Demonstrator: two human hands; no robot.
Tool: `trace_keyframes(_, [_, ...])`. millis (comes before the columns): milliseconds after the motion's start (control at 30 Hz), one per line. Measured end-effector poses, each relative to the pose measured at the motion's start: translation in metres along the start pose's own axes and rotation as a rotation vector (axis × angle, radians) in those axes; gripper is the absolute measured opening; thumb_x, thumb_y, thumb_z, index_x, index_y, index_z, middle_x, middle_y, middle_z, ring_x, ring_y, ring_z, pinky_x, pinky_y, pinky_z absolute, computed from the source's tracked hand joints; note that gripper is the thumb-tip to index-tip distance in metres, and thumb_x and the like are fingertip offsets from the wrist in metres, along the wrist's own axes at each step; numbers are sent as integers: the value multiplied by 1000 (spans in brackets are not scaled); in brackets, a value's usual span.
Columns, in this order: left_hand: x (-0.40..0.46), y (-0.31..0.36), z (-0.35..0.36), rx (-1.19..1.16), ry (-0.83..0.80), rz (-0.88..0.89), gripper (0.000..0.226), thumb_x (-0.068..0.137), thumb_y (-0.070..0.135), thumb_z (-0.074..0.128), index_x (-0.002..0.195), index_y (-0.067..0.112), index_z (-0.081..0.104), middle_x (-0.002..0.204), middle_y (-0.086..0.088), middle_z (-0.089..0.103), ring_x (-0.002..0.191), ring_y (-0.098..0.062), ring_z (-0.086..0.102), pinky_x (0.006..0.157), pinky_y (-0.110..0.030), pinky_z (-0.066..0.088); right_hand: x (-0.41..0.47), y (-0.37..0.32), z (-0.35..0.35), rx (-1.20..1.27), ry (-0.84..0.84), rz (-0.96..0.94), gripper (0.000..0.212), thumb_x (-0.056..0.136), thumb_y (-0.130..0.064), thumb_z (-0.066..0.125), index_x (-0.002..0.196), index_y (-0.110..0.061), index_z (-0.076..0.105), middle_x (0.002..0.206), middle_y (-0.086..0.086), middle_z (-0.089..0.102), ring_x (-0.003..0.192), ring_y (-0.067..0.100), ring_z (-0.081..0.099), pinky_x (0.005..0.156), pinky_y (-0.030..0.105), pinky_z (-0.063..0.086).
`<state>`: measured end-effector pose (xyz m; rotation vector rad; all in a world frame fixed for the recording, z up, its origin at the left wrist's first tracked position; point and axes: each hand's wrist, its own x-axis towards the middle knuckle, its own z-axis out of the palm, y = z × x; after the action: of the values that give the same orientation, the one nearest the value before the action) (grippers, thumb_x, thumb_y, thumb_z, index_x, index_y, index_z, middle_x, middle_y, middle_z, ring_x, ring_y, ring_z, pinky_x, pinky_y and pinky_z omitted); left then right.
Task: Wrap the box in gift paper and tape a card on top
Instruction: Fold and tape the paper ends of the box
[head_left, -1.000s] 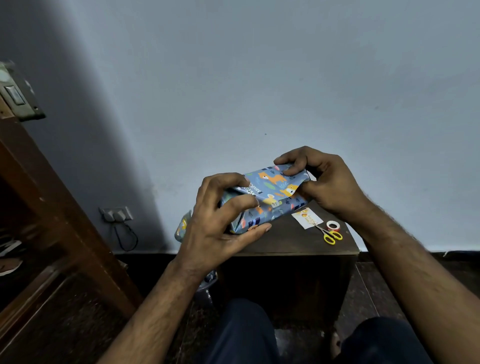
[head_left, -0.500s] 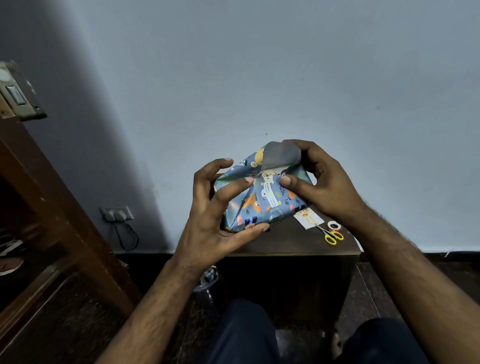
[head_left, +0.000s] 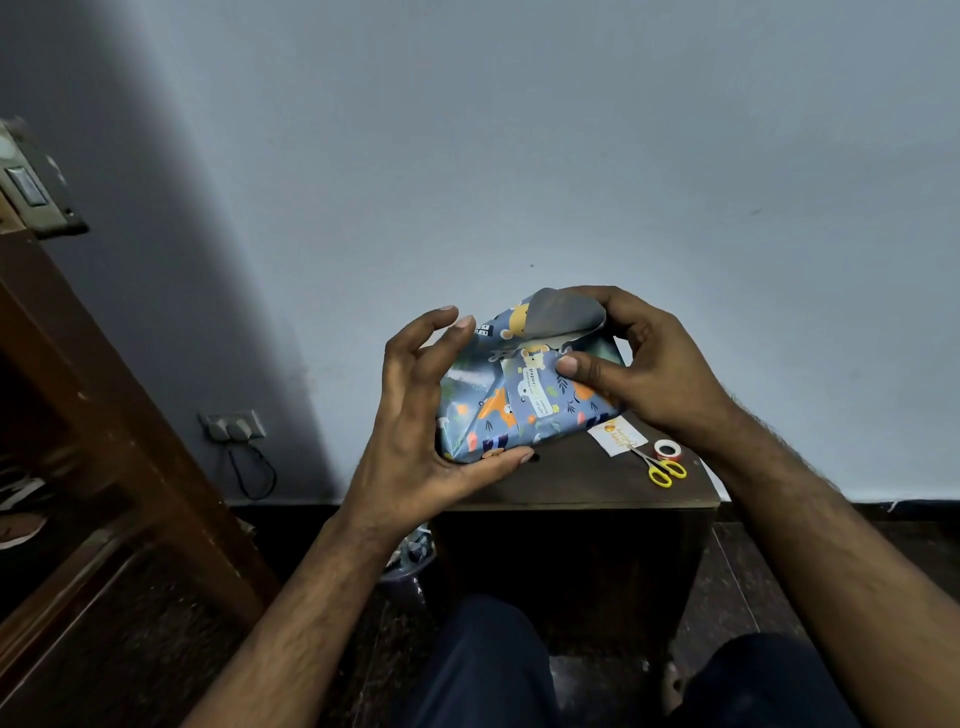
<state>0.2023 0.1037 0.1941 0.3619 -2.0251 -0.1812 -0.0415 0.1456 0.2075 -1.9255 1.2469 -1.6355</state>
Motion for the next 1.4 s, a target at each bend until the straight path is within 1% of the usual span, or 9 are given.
trace_keyframes(233, [-1, -1, -4, 50, 47, 113, 97, 65, 22, 96, 142, 12, 39, 139, -21, 36, 141, -12, 35, 112, -25, 35, 0, -3, -1, 16, 13, -2, 56, 86, -18, 80, 137, -20, 58, 133, -6, 65, 125, 19, 60, 108, 44, 48])
trace_keyframes(367, [-4, -6, -4, 69, 76, 218, 102, 67, 24, 96, 147, 32, 33, 138, -16, 35, 138, -17, 39, 109, -28, 40, -3, -2, 0, 79, -4, 73, 63, 86, -27, 78, 143, -21, 51, 135, -7, 63, 125, 14, 61, 105, 35, 50])
trace_keyframes(433, [-5, -7, -4, 96, 103, 229, 99, 67, 26, 97, 144, 31, 34, 135, -17, 36, 136, -18, 40, 107, -29, 41, -5, 0, 3, 51, -71, 115, 61, 90, -31, 72, 144, -21, 46, 134, -9, 63, 125, 12, 61, 104, 33, 50])
trace_keyframes(533, [-5, -7, -2, 113, 104, 237, 96, 68, 29, 96, 139, 24, 32, 135, -19, 35, 136, -19, 40, 106, -30, 43, -11, 3, 7, 80, -71, 149, 54, 93, -30, 69, 141, -20, 45, 130, -5, 64, 123, 17, 62, 103, 40, 52])
trace_keyframes(667, [-2, -9, -3, 80, 72, 281, 106, 70, 26, 96, 148, 41, 26, 143, -23, 28, 142, -27, 38, 103, -34, 47, -15, 5, 9, 71, -48, 142, 54, 92, -30, 71, 137, -14, 44, 130, 2, 63, 123, 23, 62, 104, 55, 49])
trace_keyframes(733, [0, -10, -4, 58, 58, 272, 115, 72, 27, 94, 155, 44, 17, 146, -25, 25, 145, -27, 35, 103, -33, 47, -16, 5, 9, 51, -35, 140, 54, 91, -31, 72, 135, -15, 45, 128, 0, 63, 120, 21, 63, 103, 54, 50])
trace_keyframes(933, [-1, -14, -4, 58, 40, 234, 117, 71, 31, 94, 156, 42, 14, 148, -25, 26, 145, -33, 33, 107, -35, 43, -16, 3, 9, -12, -32, 136, 55, 90, -40, 71, 136, -28, 44, 126, -11, 64, 118, 14, 64, 101, 51, 52])
trace_keyframes(1167, [-3, -20, -2, 50, -24, 183, 128, 65, 23, 98, 156, 44, 11, 145, -35, 30, 145, -29, 34, 110, -30, 40, -17, 3, 11, -24, -16, 146, 52, 90, -39, 72, 134, -29, 45, 121, -11, 66, 112, 13, 67, 97, 51, 54])
trace_keyframes(1400, [-8, -26, 0, 25, -58, 164, 127, 67, 20, 97, 157, 42, 10, 144, -32, 34, 142, -35, 39, 110, -29, 41, -20, 7, 14, -32, -9, 146, 55, 89, -45, 72, 134, -33, 44, 122, -11, 65, 113, 15, 66, 98, 52, 54])
